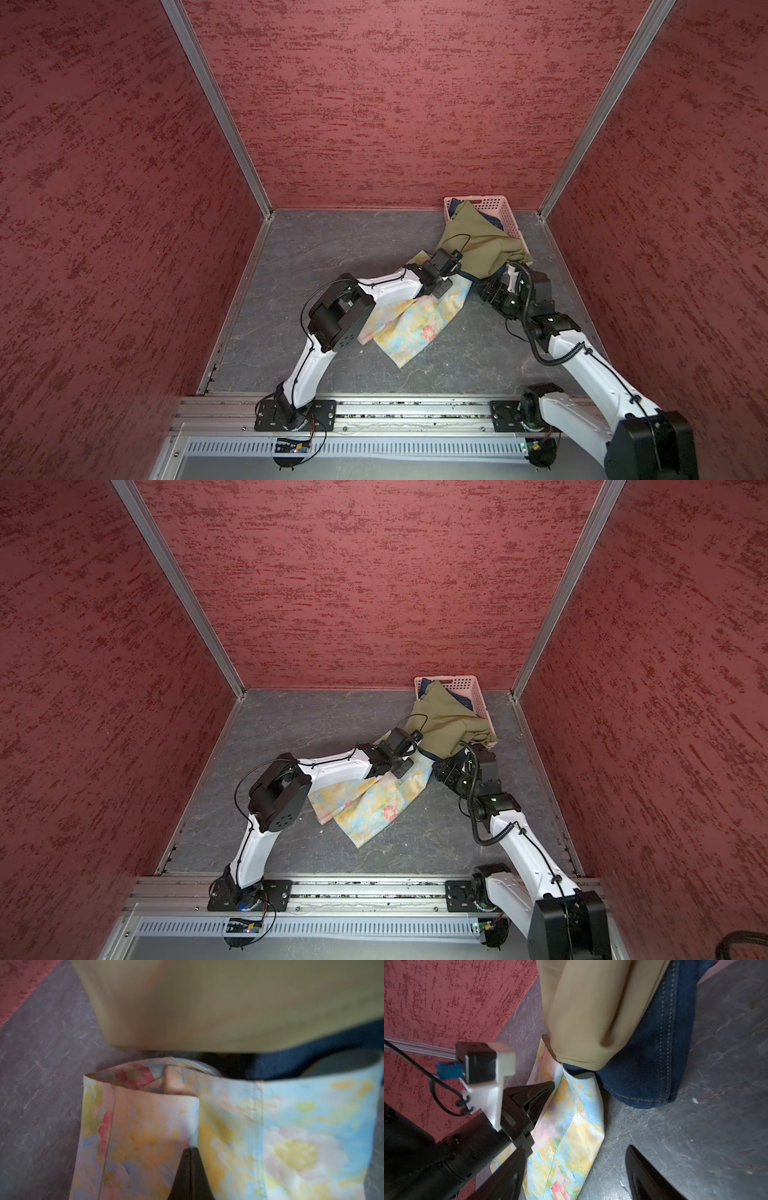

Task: Fold and stack the skirts
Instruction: 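Grasp the floral skirt waistband with both grippers, then lift the floral skirt by its waistband and lay it flat on the table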

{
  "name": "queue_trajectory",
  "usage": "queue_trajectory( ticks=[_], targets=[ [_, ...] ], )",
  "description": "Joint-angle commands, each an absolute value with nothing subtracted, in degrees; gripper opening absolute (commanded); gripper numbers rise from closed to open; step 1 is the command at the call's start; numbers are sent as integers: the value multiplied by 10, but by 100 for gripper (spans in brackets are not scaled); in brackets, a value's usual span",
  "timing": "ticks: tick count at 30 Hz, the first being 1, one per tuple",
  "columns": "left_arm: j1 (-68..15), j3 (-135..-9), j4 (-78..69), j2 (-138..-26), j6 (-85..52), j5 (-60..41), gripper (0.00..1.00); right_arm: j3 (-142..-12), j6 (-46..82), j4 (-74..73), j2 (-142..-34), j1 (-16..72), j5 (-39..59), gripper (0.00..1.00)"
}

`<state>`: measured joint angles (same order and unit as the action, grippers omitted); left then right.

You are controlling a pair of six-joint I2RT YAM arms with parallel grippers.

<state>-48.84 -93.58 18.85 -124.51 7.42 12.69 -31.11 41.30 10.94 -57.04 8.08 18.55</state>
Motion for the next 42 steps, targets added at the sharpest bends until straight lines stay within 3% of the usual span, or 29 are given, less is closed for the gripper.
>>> queue_trajectory(
  ticks=[1,12,19,22,24,26,34,42],
  targets=[
    [-464,-953,176,-1220,52,121,0,-304,391,52,-585,111,155,76],
    [-411,-865,150,-1103,-18,48,0,-269,374,-121,-730,161,63,75],
    [-396,-843,149,-1071,-33,34,0,-264,355,-256,-800,161,84,71],
    [-380,-837,154,-1051,-46,27,0,-283,341,-284,-844,161,94,42],
    [-364,-838,174,-1028,-52,32,0,-296,329,-286,-842,165,104,12],
    [-349,-840,208,-994,-57,46,0,-308,310,-272,-813,177,94,0],
    [-275,-767,297,-757,-62,71,0,-344,264,-180,-667,190,128,0],
    [-285,-708,401,-567,-84,118,0,-428,198,-19,-537,194,172,0]
  ],
)
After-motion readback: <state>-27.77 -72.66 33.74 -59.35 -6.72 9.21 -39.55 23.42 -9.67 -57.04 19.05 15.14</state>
